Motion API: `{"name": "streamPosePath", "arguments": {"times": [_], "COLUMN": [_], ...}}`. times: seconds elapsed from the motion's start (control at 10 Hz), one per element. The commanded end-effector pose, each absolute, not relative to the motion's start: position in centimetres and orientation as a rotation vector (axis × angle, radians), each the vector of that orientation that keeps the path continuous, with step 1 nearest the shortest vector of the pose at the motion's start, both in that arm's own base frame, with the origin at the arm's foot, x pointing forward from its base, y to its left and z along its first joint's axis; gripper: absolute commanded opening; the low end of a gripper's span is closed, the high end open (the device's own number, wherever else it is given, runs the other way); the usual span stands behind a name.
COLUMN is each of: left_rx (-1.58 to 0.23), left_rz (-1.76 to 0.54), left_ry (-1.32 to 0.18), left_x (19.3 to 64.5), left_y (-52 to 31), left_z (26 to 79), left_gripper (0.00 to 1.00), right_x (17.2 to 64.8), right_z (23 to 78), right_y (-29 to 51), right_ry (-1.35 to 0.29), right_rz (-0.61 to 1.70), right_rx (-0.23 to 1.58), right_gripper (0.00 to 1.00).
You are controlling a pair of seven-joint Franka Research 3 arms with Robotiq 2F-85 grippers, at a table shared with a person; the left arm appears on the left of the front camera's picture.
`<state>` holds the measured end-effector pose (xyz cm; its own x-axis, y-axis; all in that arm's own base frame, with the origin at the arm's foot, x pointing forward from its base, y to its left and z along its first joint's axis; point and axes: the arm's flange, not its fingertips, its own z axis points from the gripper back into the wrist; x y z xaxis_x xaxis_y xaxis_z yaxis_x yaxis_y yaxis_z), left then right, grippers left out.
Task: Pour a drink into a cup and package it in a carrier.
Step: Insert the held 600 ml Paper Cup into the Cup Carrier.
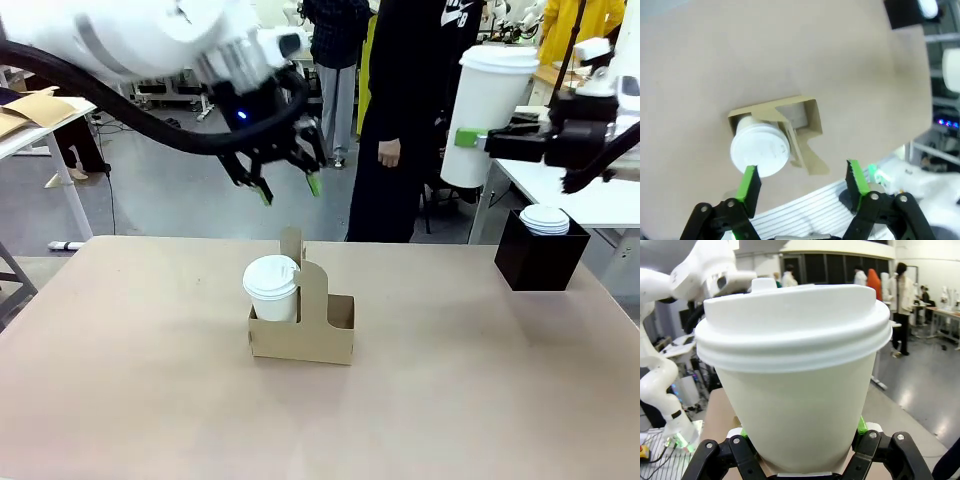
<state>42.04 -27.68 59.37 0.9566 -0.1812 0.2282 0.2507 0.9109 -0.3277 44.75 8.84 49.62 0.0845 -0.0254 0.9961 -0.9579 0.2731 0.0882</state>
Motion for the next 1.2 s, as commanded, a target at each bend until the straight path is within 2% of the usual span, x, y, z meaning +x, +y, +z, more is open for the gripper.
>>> {"name": "streamPosePath", "arguments": {"times": [0.0, 0.2, 0.3, 0.4, 0.5, 0.6, 0.9, 1.0, 1.1], "left_rx": [-0.455, -0.538, -0.57, -0.561, -0.354, -0.522, -0.481, -0.512, -0.488], "left_rz": [-0.452, -0.712, -0.751, -0.787, -0.506, -0.733, -0.707, -0.793, -0.836], "left_ry": [-0.142, -0.193, -0.222, -0.269, -0.304, -0.237, -0.258, -0.244, -0.294], "left_x": [41.3, 41.9, 42.5, 42.5, 43.4, 42.8, 43.4, 43.6, 43.4], "left_y": [-22.2, -15.3, -13.5, -12.6, -12.9, -12.8, -11.8, -10.8, -8.9], "left_z": [60.0, 58.7, 57.6, 56.3, 55.0, 57.9, 56.3, 55.6, 55.2], "left_gripper": [1.0, 1.0, 1.0, 1.0, 1.0, 1.0, 1.0, 1.0, 1.0], "right_x": [47.1, 47.5, 48.0, 48.2, 47.1, 47.1, 47.5, 48.4, 49.4], "right_z": [48.1, 45.2, 44.3, 43.4, 44.2, 44.2, 43.4, 43.2, 42.8], "right_y": [10.6, 13.7, 14.5, 14.9, 14.3, 14.3, 14.4, 15.9, 18.1], "right_ry": [-1.27, -1.276, -1.283, -1.196, -1.264, -1.264, -1.245, -1.253, -1.249], "right_rz": [1.05, 1.157, 1.171, 1.174, 1.117, 1.117, 1.132, 1.23, 1.308], "right_rx": [1.119, 1.141, 1.127, 1.134, 1.143, 1.143, 1.141, 1.199, 1.209], "right_gripper": [0.8, 0.8, 0.8, 0.8, 0.8, 0.8, 0.8, 0.8, 0.8]}}
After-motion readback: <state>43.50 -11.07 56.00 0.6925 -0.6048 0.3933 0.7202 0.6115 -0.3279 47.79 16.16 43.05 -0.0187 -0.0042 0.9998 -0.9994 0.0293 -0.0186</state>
